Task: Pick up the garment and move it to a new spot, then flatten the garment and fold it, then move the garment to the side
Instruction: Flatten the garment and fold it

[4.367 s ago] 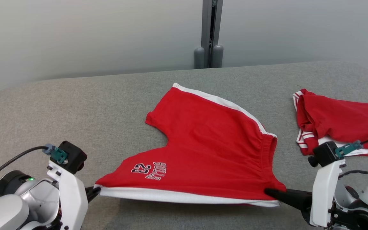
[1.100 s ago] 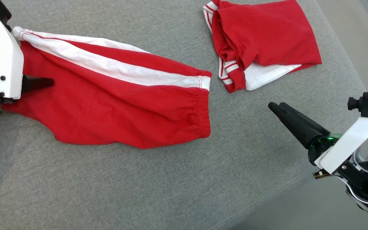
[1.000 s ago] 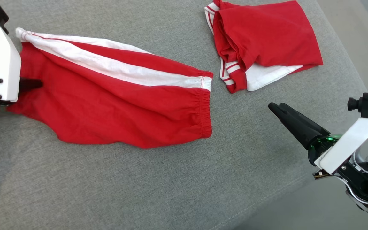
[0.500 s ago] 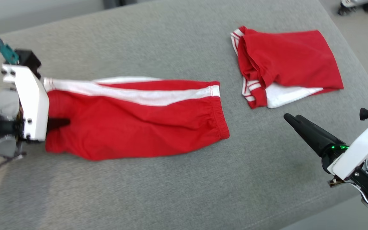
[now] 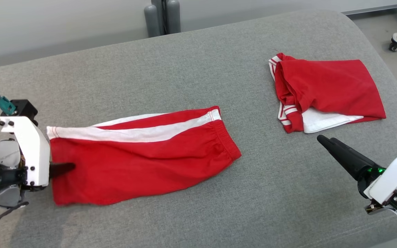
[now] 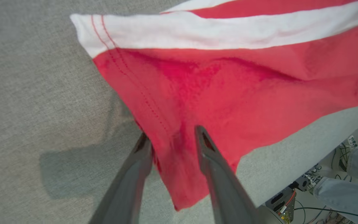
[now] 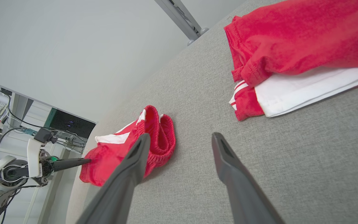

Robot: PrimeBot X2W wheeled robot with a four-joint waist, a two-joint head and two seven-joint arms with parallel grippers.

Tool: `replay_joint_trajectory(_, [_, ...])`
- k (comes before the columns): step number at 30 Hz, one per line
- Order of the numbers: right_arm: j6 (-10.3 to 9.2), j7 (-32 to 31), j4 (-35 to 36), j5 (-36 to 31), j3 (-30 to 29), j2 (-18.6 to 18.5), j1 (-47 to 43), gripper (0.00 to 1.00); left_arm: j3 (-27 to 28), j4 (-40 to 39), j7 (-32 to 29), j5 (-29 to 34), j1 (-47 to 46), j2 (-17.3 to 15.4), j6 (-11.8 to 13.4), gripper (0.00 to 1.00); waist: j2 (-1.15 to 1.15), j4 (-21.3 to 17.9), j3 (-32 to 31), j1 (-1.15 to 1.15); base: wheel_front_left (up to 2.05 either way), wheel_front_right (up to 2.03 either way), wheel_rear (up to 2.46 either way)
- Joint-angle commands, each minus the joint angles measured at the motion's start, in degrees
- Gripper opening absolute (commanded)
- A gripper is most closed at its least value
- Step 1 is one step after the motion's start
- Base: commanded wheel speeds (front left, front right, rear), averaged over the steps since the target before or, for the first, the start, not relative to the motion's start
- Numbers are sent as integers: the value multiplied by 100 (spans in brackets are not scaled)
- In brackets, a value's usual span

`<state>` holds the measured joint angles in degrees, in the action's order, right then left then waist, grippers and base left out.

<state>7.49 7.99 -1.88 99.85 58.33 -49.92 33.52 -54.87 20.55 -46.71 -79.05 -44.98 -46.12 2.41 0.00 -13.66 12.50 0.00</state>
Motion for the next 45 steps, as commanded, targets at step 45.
replay_joint_trajectory(45, [1,632,-163,-6378,-5017,3551,-3470,100,3022,-2537,6191,3122,4385,1563,2112,100,0,1324,-1299,0,0,0,0])
